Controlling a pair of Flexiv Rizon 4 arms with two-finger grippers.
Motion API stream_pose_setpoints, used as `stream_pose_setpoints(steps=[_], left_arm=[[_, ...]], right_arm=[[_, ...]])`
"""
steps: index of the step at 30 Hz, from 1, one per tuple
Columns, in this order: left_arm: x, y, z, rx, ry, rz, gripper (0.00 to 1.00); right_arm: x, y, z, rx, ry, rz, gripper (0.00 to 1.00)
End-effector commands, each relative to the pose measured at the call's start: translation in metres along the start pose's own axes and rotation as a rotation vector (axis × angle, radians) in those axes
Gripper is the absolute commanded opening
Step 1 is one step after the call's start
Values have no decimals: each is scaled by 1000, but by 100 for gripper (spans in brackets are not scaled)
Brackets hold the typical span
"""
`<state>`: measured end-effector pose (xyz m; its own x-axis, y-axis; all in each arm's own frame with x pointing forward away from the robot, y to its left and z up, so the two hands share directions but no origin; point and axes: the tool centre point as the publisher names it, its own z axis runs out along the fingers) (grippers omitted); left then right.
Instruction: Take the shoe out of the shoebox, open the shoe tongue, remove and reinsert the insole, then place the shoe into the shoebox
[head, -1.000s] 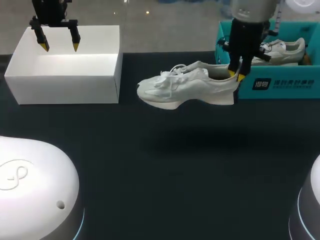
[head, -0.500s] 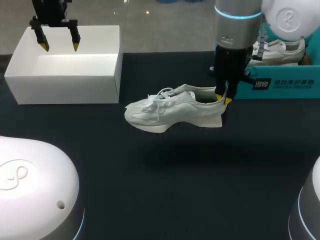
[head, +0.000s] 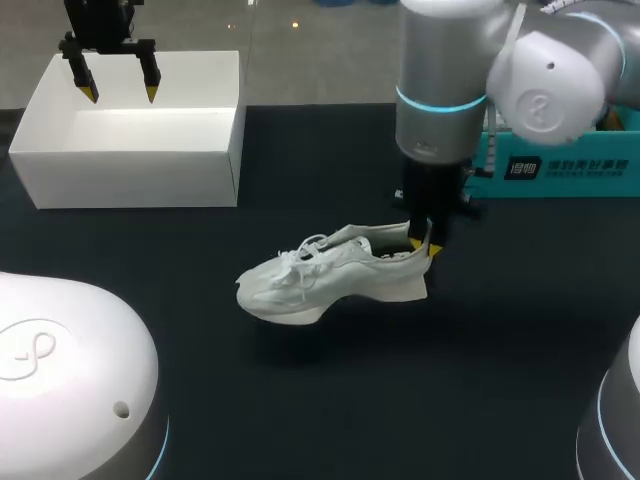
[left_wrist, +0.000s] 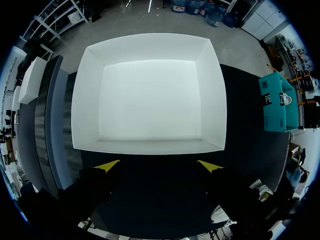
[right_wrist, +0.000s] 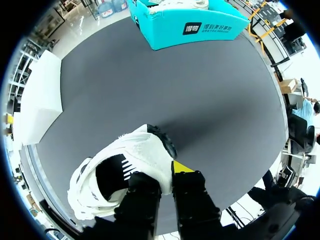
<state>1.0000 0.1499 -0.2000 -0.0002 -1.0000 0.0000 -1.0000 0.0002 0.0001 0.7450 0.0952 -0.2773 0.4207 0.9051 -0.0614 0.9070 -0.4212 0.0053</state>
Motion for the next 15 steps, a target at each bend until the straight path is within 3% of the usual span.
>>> stream_pose_setpoints(steps=[1, 8, 15], left_arm=[[0, 0, 0, 0, 0, 0, 100], [0, 0, 0, 0, 0, 0, 100], [0, 0, 0, 0, 0, 0, 100]], right_arm=[[7, -12, 49, -12, 34, 249, 0], [10, -11, 87, 20, 45, 277, 0], [7, -9, 100, 53, 65, 300, 0]])
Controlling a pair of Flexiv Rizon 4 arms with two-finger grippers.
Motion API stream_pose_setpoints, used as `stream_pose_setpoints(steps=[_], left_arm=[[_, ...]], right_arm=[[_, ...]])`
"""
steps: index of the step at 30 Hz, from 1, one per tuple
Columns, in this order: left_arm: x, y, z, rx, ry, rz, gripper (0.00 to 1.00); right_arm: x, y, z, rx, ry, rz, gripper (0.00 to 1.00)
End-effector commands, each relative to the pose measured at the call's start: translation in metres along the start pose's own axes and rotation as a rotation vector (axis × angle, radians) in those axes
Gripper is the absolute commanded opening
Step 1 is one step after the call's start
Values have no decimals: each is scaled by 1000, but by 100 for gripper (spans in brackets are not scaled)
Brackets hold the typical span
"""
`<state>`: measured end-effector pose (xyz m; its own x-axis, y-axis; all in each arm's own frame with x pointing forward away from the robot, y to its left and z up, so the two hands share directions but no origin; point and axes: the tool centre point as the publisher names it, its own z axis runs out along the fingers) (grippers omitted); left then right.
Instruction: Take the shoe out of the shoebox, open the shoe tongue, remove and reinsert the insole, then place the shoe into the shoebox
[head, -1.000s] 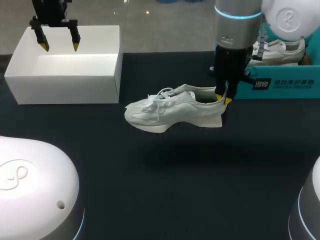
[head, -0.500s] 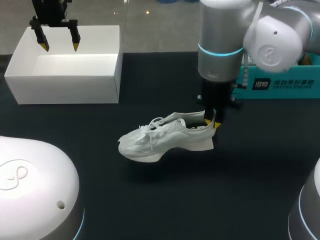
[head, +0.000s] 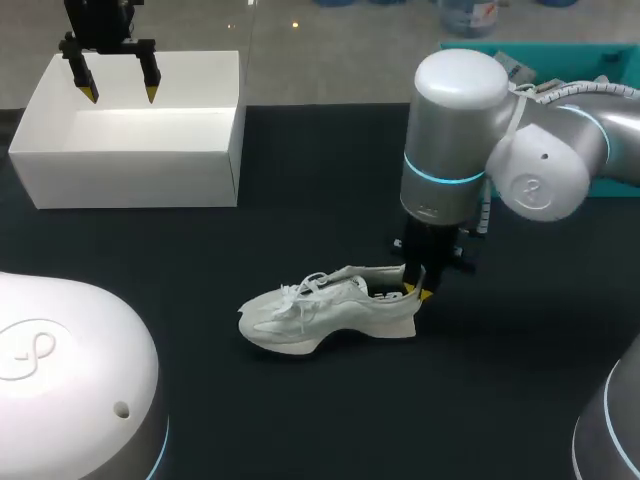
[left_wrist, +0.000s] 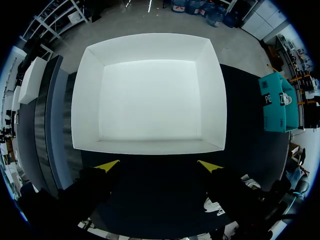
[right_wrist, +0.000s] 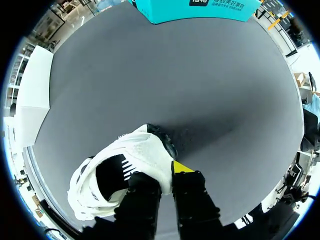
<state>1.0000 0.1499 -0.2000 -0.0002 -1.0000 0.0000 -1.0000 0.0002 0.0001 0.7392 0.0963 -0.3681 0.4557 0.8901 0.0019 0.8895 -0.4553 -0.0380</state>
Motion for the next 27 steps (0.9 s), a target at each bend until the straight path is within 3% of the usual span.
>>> stream_pose_setpoints(steps=[1, 2, 3, 8, 15, 20, 23, 27], left_arm=[[0, 0, 0, 0, 0, 0, 100], [0, 0, 0, 0, 0, 0, 100], [0, 0, 0, 0, 0, 0, 100], [0, 0, 0, 0, 0, 0, 100], [0, 0, 0, 0, 0, 0, 100], [0, 0, 0, 0, 0, 0, 100], [0, 0, 0, 0, 0, 0, 100], [0, 0, 0, 0, 0, 0, 100]], right_arm=[[2, -3, 10, 5, 24, 263, 2], [2, -3, 10, 10, 27, 266, 32], [2, -3, 9, 16, 26, 266, 100], [6, -5, -12, 16, 23, 262, 100], [8, -2, -57, -70, 102, 189, 100], [-4, 11, -78, -132, 242, -16, 100], [-6, 23, -86, -79, 282, -262, 100], [-6, 23, -86, -79, 282, -262, 100]])
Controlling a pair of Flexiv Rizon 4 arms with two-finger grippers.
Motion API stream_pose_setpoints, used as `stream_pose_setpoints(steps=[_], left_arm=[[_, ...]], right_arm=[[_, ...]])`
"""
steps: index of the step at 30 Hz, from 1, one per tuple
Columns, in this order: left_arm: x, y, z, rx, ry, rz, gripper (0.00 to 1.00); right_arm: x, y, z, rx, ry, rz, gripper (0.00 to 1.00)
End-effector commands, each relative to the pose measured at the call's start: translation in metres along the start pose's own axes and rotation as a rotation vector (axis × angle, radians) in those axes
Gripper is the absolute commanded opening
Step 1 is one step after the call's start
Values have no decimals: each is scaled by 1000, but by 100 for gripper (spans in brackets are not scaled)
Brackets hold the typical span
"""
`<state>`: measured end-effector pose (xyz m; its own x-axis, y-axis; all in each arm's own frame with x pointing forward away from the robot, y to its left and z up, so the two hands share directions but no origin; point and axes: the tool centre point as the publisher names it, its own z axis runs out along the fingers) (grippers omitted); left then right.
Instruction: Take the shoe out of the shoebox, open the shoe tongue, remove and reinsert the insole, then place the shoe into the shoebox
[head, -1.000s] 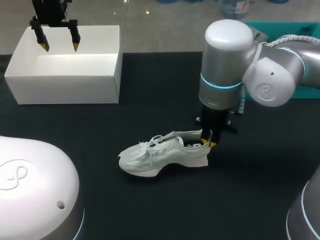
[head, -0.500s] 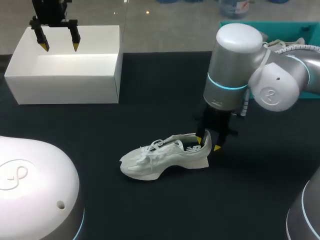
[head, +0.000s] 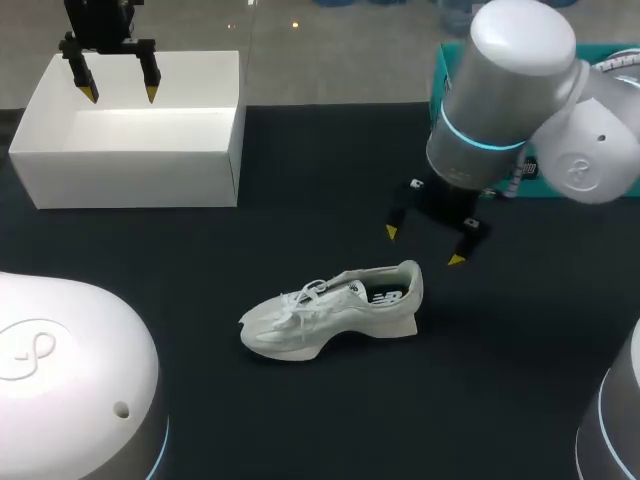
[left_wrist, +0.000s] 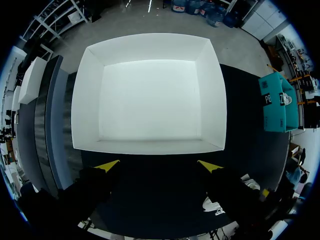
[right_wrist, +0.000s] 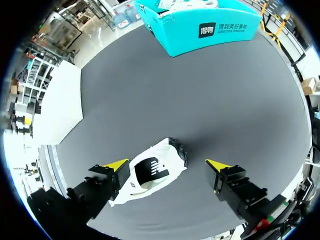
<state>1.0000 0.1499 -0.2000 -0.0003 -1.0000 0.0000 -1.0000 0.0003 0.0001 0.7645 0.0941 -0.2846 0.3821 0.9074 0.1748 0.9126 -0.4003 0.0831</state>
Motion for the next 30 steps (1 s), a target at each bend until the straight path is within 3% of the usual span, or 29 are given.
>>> stream_pose_setpoints(steps=[1, 10, 12, 16, 19, 20, 23, 30], left_arm=[[0, 0, 0, 0, 0, 0, 100], [0, 0, 0, 0, 0, 0, 100], [0, 0, 0, 0, 0, 0, 100], [0, 0, 0, 0, 0, 0, 100], [0, 0, 0, 0, 0, 0, 100], [0, 0, 0, 0, 0, 0, 100], [0, 0, 0, 0, 0, 0, 100], [0, 0, 0, 0, 0, 0, 100]], right_arm=[[-15, 2, -4, 48, 119, -181, 100], [-15, 2, -4, 48, 119, -181, 100], [-11, 12, -11, -34, 79, -568, 100], [-12, 11, -20, -142, 44, -1257, 100], [-21, 17, -26, -205, 93, -1543, 100], [-25, 18, -30, -236, 159, -1614, 100], [-28, 16, -39, -291, 212, -1780, 100], [-28, 16, -39, -291, 212, -1780, 100]])
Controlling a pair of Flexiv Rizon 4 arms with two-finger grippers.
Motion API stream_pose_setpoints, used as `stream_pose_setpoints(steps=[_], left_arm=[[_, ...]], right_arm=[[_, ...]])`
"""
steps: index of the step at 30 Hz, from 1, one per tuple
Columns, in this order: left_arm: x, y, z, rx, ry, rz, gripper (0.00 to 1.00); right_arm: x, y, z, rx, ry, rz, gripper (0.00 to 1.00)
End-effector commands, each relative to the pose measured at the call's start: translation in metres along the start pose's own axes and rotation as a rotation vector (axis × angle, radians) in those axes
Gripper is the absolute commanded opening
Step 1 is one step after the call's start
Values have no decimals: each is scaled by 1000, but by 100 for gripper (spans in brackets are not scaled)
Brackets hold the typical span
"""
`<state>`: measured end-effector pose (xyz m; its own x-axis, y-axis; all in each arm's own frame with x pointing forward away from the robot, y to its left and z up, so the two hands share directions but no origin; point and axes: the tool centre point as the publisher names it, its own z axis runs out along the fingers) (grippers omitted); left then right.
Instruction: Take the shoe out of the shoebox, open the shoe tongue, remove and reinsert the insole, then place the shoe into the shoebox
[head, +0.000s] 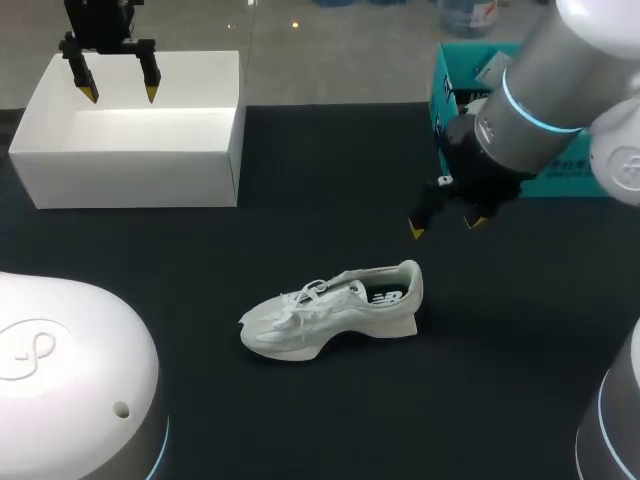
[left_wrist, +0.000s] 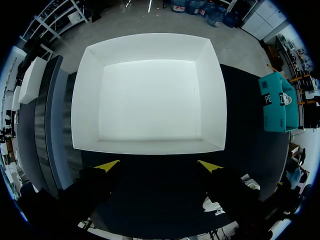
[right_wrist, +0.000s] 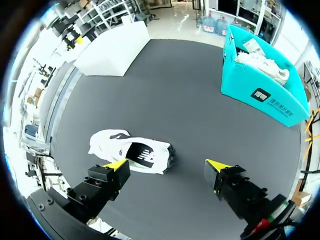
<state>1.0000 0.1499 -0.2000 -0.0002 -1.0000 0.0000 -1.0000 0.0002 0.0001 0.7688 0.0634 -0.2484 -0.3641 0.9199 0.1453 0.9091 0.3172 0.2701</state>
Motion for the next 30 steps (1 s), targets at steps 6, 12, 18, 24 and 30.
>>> stream_pose_setpoints(steps=[6, 12, 18, 24, 30], left_arm=[[0, 0, 0, 0, 0, 0, 100], [0, 0, 0, 0, 0, 0, 100], [0, 0, 0, 0, 0, 0, 100], [0, 0, 0, 0, 0, 0, 100], [0, 0, 0, 0, 0, 0, 100]], right_arm=[[-3, -7, -1, -193, 58, -1033, 100], [-2, -7, -2, -218, 56, -1109, 100], [9, -9, 4, -365, 211, -1663, 100], [17, -9, 10, -364, 368, -1946, 100], [5, -18, 9, -336, 420, -1932, 100]])
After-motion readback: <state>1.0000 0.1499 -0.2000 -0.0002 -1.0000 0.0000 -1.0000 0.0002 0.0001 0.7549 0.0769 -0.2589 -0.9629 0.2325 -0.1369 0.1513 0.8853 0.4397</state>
